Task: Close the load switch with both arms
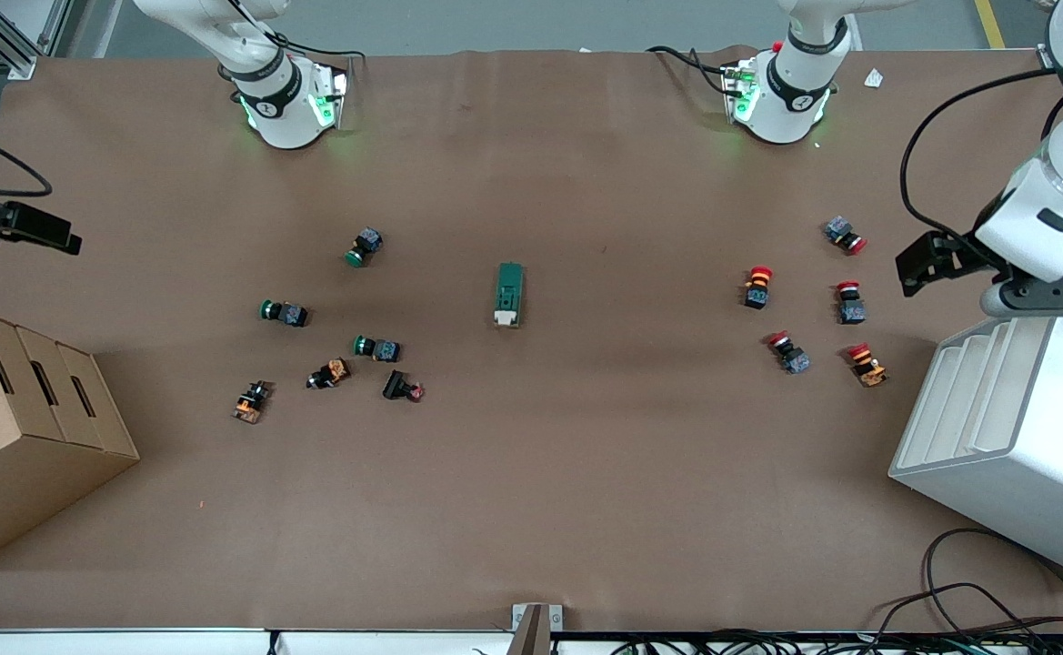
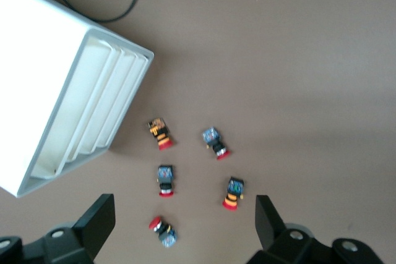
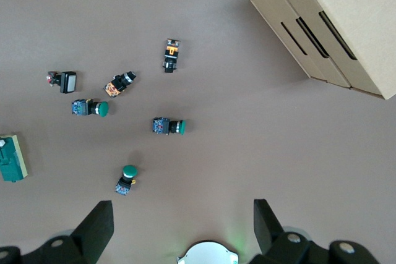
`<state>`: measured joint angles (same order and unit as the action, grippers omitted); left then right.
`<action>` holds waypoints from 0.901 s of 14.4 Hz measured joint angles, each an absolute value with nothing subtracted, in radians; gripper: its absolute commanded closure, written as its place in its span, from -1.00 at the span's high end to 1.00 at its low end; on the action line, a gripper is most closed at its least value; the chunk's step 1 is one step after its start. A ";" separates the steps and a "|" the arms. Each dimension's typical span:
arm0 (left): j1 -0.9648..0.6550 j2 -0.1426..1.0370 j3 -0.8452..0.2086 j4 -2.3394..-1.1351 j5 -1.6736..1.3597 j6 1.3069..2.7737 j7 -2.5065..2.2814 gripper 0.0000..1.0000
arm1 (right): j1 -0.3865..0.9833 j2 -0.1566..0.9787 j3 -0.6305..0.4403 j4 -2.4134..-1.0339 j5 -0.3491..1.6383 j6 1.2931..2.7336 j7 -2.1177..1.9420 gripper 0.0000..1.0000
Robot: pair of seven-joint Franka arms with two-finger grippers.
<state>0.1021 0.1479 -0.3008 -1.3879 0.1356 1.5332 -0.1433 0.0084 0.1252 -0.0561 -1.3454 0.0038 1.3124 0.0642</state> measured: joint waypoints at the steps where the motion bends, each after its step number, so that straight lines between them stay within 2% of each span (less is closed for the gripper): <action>1: 0.117 0.138 -0.300 -1.389 0.108 1.524 -0.134 1.00 | 0.002 0.111 -0.046 -1.357 0.004 1.312 0.064 1.00; 3: 0.133 0.107 -0.265 -1.411 0.047 1.515 -0.100 1.00 | -0.007 0.082 -0.035 -1.382 0.004 1.312 0.064 1.00; 7: -0.004 0.025 -0.048 -1.519 0.016 1.515 -0.035 1.00 | -0.009 0.032 -0.031 -1.423 0.004 1.314 0.064 1.00; 13: -0.025 -0.024 -0.045 -1.577 0.012 1.511 -0.030 1.00 | -0.010 -0.063 -0.030 -1.483 0.004 1.326 0.064 1.00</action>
<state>-0.0253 -0.0241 -0.0449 -1.5767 0.0122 1.5107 -0.0296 -0.0096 -0.0635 -0.0296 -1.4829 0.0039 1.3262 0.0642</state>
